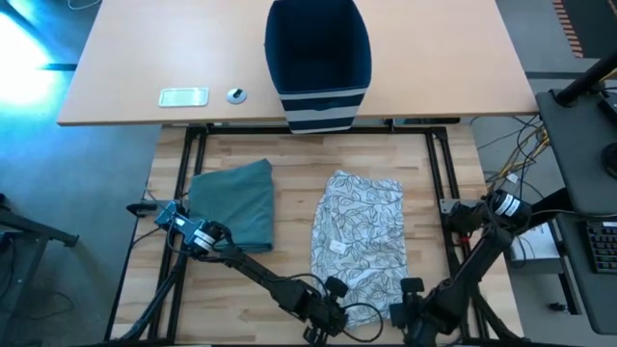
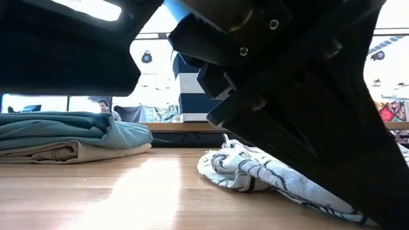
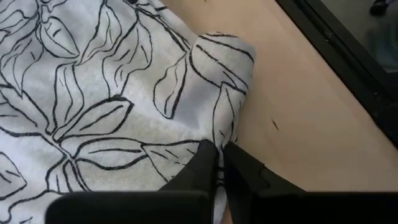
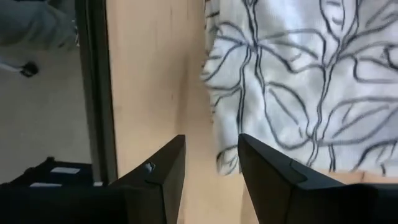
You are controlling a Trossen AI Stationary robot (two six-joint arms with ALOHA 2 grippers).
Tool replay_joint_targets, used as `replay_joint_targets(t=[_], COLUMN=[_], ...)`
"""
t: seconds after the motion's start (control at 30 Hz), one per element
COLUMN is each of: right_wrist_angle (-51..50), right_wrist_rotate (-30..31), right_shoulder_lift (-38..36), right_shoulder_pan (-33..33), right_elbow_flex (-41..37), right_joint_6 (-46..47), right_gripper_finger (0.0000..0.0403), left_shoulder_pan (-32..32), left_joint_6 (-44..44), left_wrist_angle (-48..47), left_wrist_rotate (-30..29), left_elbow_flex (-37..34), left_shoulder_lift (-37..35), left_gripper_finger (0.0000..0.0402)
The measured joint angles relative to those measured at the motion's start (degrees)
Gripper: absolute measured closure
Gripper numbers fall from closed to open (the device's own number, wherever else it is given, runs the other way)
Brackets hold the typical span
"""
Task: Fold Laundry from Bin
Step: Fold the white shirt
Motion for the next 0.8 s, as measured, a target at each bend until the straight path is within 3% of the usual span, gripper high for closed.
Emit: replay_joint_targets(t=[0.2, 0.33, 0.47, 0.53, 0.63, 0.8], right_wrist_angle=[-6.55, -12.66, -11.01, -9.40, -9.42, -8.68], right_wrist_rotate=[0.41, 4.45, 2.24, 1.94, 0.97, 3.44], right_shoulder_lift=[0.00, -0.11, -0.06, 0.03, 0.13, 0.34], right_shoulder_pan=[0.13, 0.08, 0.00, 0.13, 0.00, 0.23], right_elbow_flex=[4.60, 6.94, 6.95, 6.68, 6.46, 6.44], right_joint_6=[-1.31, -1.52, -0.29, 1.13, 0.73, -0.05], right_gripper_finger=[0.0259, 0.0269, 0.0360, 0.0377, 0.0343, 0.0223], left_shoulder_pan=[0.01, 0.03, 0.03, 0.03, 0.03, 0.03], left_joint_6=[0.06, 0.08, 0.10, 0.10, 0.09, 0.10], left_wrist_angle=[-0.19, -0.28, -0.36, -0.42, -0.42, -0.42], left_wrist_rotate=[0.89, 1.52, 1.61, 1.75, 1.79, 1.87], left_elbow_flex=[-0.02, -0.07, -0.07, -0.07, -0.07, -0.09], left_shoulder_lift=[-0.01, -0.01, -0.01, -0.01, -0.01, -0.01], left_gripper_finger=[0.0399, 0.0400, 0.0400, 0.0400, 0.0400, 0.0400])
